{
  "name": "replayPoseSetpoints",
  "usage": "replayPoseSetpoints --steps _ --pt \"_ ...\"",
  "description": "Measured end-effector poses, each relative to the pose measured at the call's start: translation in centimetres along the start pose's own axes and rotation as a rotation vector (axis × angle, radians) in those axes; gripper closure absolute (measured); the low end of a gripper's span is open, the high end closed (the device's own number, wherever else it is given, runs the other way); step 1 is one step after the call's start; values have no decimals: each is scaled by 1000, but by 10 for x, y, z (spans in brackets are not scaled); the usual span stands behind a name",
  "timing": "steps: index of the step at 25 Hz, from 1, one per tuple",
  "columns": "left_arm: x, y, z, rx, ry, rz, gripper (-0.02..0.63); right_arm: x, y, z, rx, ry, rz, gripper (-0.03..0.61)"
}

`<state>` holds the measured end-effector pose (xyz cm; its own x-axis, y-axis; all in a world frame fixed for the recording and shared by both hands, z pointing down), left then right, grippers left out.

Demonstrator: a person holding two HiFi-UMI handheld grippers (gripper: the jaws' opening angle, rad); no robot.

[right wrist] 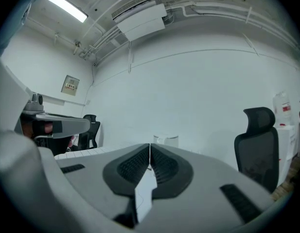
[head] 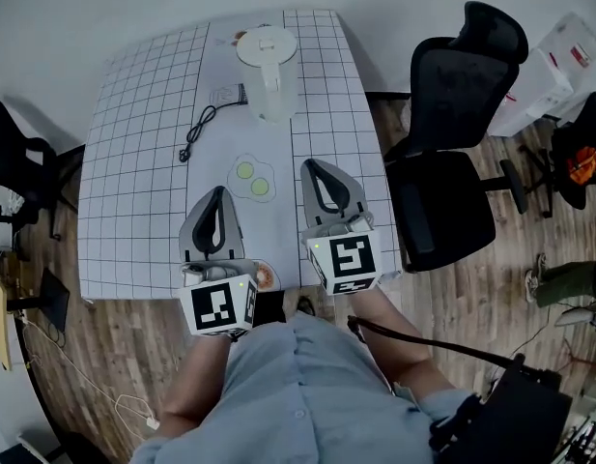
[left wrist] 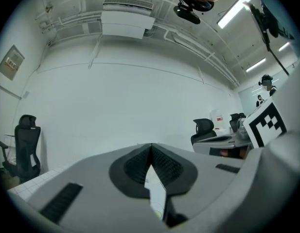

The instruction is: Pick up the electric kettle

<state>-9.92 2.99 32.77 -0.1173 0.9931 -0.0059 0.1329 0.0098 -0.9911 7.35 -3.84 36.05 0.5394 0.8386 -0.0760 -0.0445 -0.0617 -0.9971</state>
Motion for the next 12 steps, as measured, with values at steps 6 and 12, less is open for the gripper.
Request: replayPoseSetpoints --steps 6,12 --pt "-30 -15 18 27 -35 47 614 -33 -9 4 -14 -13 47 575" --pt "-72 -30 42 46 -59 91 614 -76 -16 0 -35 -48 75 554"
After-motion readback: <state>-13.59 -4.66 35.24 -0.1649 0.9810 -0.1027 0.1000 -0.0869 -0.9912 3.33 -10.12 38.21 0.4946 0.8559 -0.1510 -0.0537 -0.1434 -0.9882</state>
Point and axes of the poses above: the fingertips, and each gripper's own axes: x backward along the fingers, z to its left, y out of its top, the point moved 8 cm from there along x, backward along the fingers, and after that the axes turned 2 degrees about z, right-handed, at the moved point
